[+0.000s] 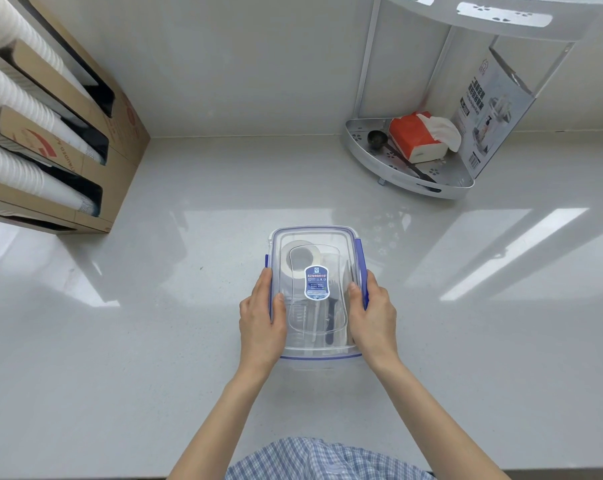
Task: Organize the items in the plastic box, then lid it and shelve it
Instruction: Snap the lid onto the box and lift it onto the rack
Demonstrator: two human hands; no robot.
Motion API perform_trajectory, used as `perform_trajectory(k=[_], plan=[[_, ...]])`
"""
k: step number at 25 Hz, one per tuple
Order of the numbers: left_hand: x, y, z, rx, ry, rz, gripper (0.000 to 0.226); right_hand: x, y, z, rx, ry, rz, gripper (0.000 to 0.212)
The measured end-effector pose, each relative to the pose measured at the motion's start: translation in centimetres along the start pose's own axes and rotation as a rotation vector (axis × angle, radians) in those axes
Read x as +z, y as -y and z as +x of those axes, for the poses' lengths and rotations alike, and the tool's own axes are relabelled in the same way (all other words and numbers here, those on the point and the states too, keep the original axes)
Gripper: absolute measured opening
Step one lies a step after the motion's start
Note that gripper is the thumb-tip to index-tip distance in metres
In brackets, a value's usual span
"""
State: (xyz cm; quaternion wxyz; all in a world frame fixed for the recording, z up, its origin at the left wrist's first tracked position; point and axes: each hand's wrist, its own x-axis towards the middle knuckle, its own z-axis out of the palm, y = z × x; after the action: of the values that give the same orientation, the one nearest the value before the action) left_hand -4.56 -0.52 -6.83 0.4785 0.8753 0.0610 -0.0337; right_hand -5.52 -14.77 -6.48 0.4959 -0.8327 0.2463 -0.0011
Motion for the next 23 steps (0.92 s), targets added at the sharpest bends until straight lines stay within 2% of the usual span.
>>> perform_trajectory(k=[4,7,10,14,18,21,23], plan=[[-0.2,0.0,-0.1,-0.046,0.031,-0.08,0.047,-0.4,0.1,0.0,-0.007,0.002,0.01,0.047],[-1.0,-0.4,0.1,-0.217,0.084,-0.286,0.059,-0.6,0.1,0.0,-0.017,0.012,0.005,0.048],[-1.8,0.1,0.6,-0.404,0.16,-0.348,0.071,-0.6,0.1,0.1,-0.023,0.017,0.002,0.048],[-1.8,1.2,0.9,-0.512,0.26,-0.458,0.088,-0.6,0.1,0.0,-0.032,0.007,-0.002,0.046],[-2.0,1.5,1.2,-0.481,0.229,-0.487,0.049,-0.7,0.2,-0.1,-0.033,0.008,-0.004,0.045],[-2.2,0.9,1.0,-0.422,0.179,-0.497,0.043,-0.6,0.1,0.0,-0.029,0.007,-0.007,0.046],[-2.0,0.4,0.7,-0.351,0.097,-0.42,0.042,-0.5,0.0,0.0,-0.024,0.005,-0.007,0.047]])
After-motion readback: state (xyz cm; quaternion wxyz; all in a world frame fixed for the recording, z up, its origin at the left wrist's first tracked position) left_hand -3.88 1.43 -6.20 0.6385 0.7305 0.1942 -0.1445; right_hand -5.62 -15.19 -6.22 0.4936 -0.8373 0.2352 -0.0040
